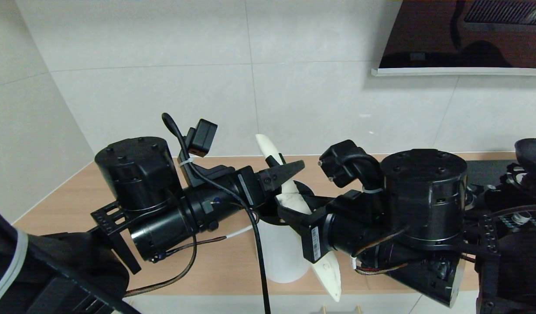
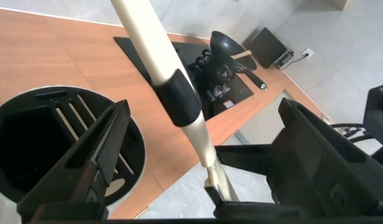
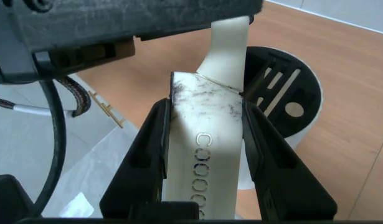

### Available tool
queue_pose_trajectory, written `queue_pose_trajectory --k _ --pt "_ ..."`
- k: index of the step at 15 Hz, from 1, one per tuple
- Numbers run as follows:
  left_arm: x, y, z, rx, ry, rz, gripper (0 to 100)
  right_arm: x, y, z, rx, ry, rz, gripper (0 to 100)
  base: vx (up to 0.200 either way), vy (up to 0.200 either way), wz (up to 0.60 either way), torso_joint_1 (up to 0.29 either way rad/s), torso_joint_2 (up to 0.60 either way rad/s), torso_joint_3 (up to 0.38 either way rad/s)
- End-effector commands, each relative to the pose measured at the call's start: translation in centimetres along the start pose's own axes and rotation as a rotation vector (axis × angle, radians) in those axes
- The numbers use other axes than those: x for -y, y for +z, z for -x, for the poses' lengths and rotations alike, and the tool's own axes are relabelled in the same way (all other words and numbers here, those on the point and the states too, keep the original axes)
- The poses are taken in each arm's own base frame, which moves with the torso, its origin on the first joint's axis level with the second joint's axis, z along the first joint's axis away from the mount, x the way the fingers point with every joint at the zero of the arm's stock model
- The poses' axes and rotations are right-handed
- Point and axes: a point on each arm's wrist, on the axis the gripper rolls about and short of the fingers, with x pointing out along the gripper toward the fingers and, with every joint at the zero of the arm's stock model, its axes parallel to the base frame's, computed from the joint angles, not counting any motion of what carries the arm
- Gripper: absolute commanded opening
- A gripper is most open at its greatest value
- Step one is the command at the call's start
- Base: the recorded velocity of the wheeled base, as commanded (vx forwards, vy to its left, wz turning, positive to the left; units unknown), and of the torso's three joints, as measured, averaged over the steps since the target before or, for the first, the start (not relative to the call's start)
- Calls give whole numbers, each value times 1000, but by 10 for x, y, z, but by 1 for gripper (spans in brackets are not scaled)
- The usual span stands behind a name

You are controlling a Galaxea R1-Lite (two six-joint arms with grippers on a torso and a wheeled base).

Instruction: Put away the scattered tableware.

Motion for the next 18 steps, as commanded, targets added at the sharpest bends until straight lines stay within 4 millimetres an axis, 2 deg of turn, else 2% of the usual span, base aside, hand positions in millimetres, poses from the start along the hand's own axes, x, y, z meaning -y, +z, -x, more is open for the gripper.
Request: queue_pose_trajectory --k 1,6,7,18 --pt "2 2 0 12 -4 -3 100 -5 -3 1 -10 14 6 0 0 0 0 0 0 0" --pt "-2 -1 -4 5 12 1 100 -7 -3 2 -9 11 6 0 0 0 0 0 0 0" --pt "-2 -1 -4 5 12 1 0 -7 -3 2 -9 11 6 0 0 0 0 0 0 0" --pt "-3 -1 -4 11 23 0 0 -6 -3 2 1 -4 4 0 0 0 0 0 0 0"
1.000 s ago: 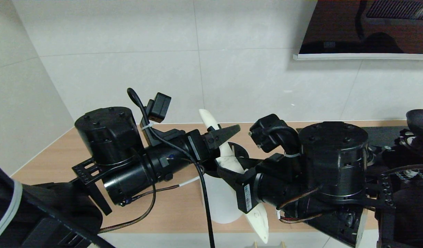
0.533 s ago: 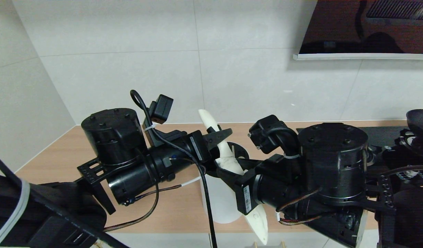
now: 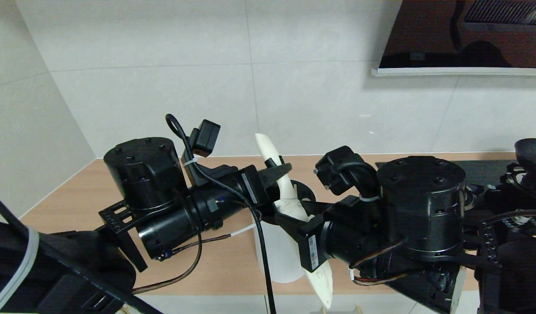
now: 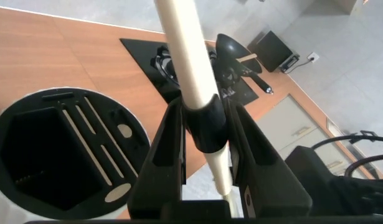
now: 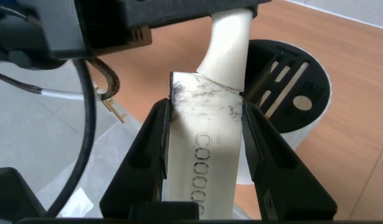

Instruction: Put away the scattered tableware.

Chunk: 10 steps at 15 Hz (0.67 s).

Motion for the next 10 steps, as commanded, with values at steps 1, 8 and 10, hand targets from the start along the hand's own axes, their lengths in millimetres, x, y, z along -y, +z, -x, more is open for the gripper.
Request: queue_pose_trajectory --k 1,8,10 --pt "1 0 1 0 0 0 0 0 0 -1 7 -3 -2 0 0 0 0 0 0 0" --pt "4 5 1 46 -31 -13 0 0 0 -1 13 -4 -3 100 0 0 0 0 0 0" --pt "5 6 2 51 -31 -14 0 0 -1 -1 12 -4 -3 100 0 0 0 0 0 0"
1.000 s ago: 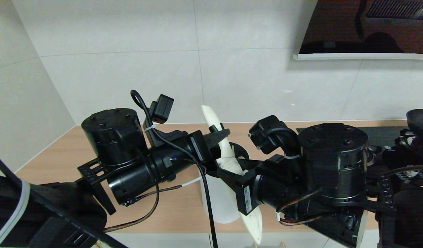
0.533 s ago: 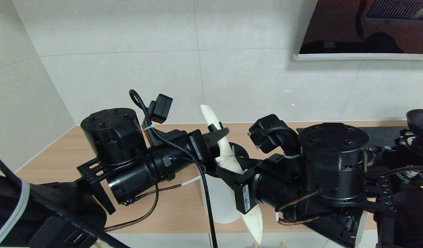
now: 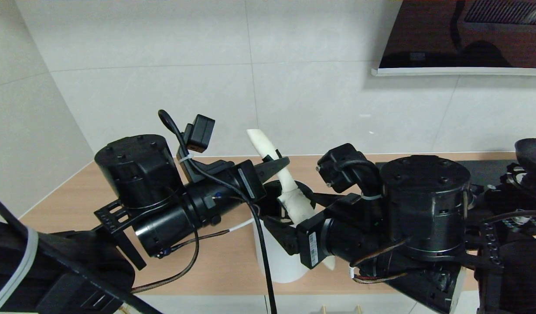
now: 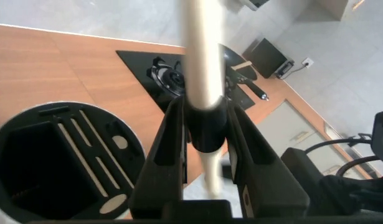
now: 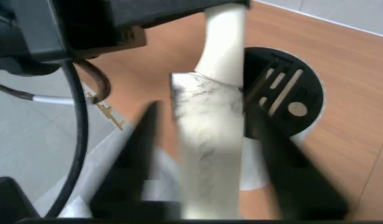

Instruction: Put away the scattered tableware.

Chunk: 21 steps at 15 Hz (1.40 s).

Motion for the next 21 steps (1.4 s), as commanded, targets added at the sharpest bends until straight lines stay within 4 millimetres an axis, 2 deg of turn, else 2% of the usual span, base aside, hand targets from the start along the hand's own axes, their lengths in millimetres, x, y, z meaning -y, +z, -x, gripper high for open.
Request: queue_pose_trajectory --k 1,4,8,11,13,15,17,21 --pt "3 4 2 14 -4 -5 0 0 0 0 -2 1 1 100 0 0 0 0 0 0" --pt "5 17 4 50 28 -22 0 8 10 7 34 -27 -11 100 0 0 0 0 0 0" --pt "16 49 17 125 79 -37 0 41 40 29 141 -115 -41 100 0 0 0 0 0 0" --pt "32 74 20 204 236 -89 0 67 53 43 192 -199 -30 100 0 0 0 0 0 0" --pt "42 81 20 231 284 -127 0 76 55 45 200 -231 -24 100 0 0 0 0 0 0" --pt "67 89 15 255 312 -199 0 82 55 45 199 -258 -25 100 0 0 0 0 0 0" --pt "78 83 13 238 357 -271 0 88 52 45 189 -280 -20 100 0 0 0 0 0 0" --pt "86 64 13 227 489 -395 0 92 49 43 174 -295 -9 100 0 0 0 0 0 0"
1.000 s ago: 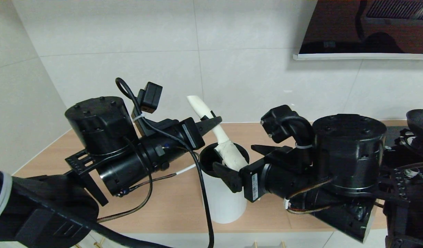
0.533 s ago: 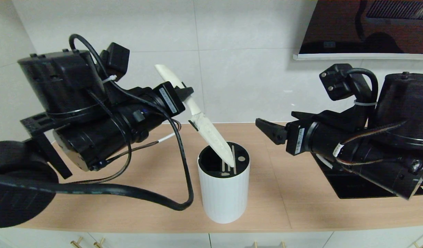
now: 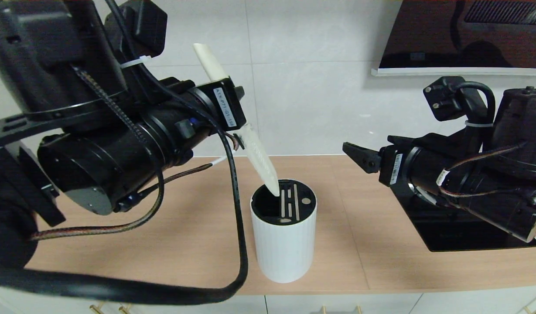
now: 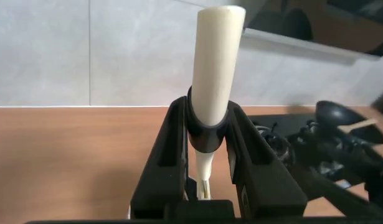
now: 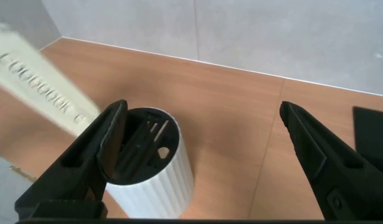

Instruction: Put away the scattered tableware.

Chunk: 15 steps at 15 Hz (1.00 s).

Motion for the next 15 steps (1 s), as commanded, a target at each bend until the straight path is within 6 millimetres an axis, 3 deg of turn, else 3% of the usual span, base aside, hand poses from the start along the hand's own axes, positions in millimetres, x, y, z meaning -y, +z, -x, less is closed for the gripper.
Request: queue_pose_trajectory --k 1,6,15 --pt "6 -8 6 -14 17 -50 0 0 -3 -2 -9 -4 4 100 0 0 0 0 0 0" --pt "17 -16 12 -7 80 -96 0 0 -8 -6 -30 -14 24 100 0 0 0 0 0 0" --pt "27 -50 -12 -27 125 -116 0 1 -15 -11 -51 -22 29 100 0 0 0 0 0 0"
